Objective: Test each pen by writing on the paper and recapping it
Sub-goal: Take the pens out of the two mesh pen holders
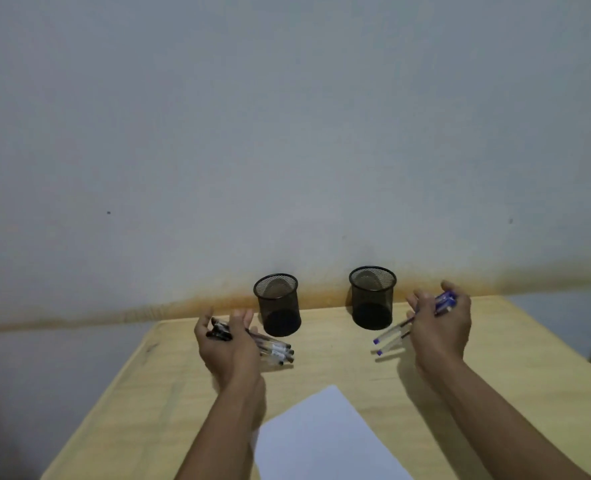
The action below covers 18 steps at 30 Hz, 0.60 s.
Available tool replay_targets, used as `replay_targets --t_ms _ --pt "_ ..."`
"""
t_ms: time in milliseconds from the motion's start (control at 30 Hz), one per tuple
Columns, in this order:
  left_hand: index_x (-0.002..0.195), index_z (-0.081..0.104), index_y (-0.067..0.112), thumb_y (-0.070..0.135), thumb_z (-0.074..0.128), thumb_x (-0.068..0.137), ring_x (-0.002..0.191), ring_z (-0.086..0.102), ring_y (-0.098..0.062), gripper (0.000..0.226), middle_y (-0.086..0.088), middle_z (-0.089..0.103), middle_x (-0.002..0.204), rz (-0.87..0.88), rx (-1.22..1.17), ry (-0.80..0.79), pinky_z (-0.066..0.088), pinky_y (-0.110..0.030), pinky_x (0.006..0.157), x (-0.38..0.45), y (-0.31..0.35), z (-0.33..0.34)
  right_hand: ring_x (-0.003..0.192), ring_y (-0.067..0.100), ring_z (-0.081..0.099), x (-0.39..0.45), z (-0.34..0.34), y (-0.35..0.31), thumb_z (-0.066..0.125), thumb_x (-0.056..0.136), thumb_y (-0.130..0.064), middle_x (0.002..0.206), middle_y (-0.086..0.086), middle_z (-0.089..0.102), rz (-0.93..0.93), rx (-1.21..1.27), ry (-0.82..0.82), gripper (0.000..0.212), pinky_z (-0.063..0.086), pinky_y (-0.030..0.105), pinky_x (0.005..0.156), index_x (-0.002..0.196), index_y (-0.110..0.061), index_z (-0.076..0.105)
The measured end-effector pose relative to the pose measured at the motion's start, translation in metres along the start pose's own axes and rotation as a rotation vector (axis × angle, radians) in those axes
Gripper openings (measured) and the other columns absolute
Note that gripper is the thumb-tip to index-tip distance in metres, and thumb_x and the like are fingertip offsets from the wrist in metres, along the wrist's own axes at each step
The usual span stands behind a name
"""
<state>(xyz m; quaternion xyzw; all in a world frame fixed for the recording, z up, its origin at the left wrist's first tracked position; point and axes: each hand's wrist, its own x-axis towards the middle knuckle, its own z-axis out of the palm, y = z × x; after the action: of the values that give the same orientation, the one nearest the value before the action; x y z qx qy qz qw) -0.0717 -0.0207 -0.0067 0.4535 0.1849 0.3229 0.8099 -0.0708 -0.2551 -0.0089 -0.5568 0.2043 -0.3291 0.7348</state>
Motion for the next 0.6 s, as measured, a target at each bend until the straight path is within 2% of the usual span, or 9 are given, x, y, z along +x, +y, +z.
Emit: replay_targets --t_ms 67,133,200,267,333,400,467,600 --pt "0.110 0.056 0.031 0.008 0.069 0.089 0.075 0.074 -0.017 0.034 -0.006 0.073 0.087 0.001 0.108 0.018 0.060 -0.037 0.071 0.005 -0.012 -0.008 0.098 0.028 0.071 0.000 -0.009 0.010 0.063 0.098 -0.021 0.105 0.004 0.070 -0.008 -0.132 0.050 0.031 0.054 0.044 0.090 0.125 -0.031 0.053" --pt "0.096 0.062 0.034 0.012 0.078 0.079 0.079 0.073 -0.024 0.032 -0.001 0.075 0.087 0.007 0.217 0.065 0.060 -0.046 0.080 0.013 -0.019 -0.016 0.098 0.028 0.066 0.001 -0.018 0.013 0.067 0.096 -0.019 0.107 0.003 0.067 -0.010 -0.176 0.086 0.034 0.046 0.032 0.085 0.128 -0.021 0.057" --pt "0.094 0.062 0.029 0.013 0.079 0.076 0.087 0.072 -0.021 0.030 0.001 0.075 0.090 0.040 0.343 0.110 0.055 -0.043 0.092 0.020 -0.021 -0.020 0.097 0.024 0.065 0.002 -0.028 0.015 0.073 0.092 -0.015 0.109 0.005 0.069 -0.005 -0.167 0.088 0.036 0.044 0.027 0.084 0.126 -0.013 0.060" --pt "0.104 0.059 0.026 0.013 0.081 0.073 0.092 0.070 -0.019 0.040 0.002 0.074 0.091 0.091 0.436 0.137 0.049 -0.039 0.097 0.021 -0.020 -0.024 0.097 0.024 0.065 0.006 -0.037 0.020 0.078 0.088 -0.014 0.108 0.008 0.068 -0.022 -0.232 0.053 0.040 0.042 0.026 0.085 0.124 -0.009 0.061" --pt "0.118 0.050 0.025 0.012 0.083 0.072 0.098 0.067 -0.018 0.058 0.003 0.072 0.097 0.140 0.512 0.120 0.041 -0.032 0.092 0.025 -0.022 -0.028 0.102 0.027 0.065 0.011 -0.045 0.025 0.080 0.086 -0.014 0.111 0.013 0.069 -0.054 -0.338 0.042 0.042 0.043 0.028 0.088 0.123 -0.007 0.062" --pt "0.121 0.047 0.021 0.014 0.082 0.074 0.106 0.061 -0.023 0.059 -0.002 0.068 0.107 0.191 0.633 0.078 0.032 -0.030 0.086 0.028 -0.025 -0.034 0.110 0.032 0.063 0.015 -0.051 0.031 0.078 0.088 -0.015 0.118 0.017 0.067 -0.114 -0.458 0.032 0.041 0.045 0.033 0.093 0.124 -0.005 0.061" --pt "0.122 0.052 0.011 0.021 0.079 0.079 0.112 0.055 -0.032 0.052 -0.012 0.065 0.112 0.219 0.774 0.045 0.036 -0.034 0.084 0.029 -0.027 -0.039 0.115 0.036 0.059 0.015 -0.052 0.035 0.073 0.091 -0.014 0.125 0.019 0.063 -0.186 -0.584 0.006 0.039 0.045 0.041 0.099 0.126 -0.003 0.060" --pt "0.120 0.061 -0.004 0.034 0.073 0.084 0.124 0.048 -0.040 0.053 -0.022 0.052 0.135 0.266 1.061 0.003 0.043 -0.046 0.096 0.034 -0.033 -0.049 0.120 0.037 0.056 0.011 -0.050 0.041 0.065 0.096 -0.018 0.132 0.018 0.061 -0.262 -0.792 -0.054 0.036 0.043 0.049 0.105 0.129 -0.005 0.060"
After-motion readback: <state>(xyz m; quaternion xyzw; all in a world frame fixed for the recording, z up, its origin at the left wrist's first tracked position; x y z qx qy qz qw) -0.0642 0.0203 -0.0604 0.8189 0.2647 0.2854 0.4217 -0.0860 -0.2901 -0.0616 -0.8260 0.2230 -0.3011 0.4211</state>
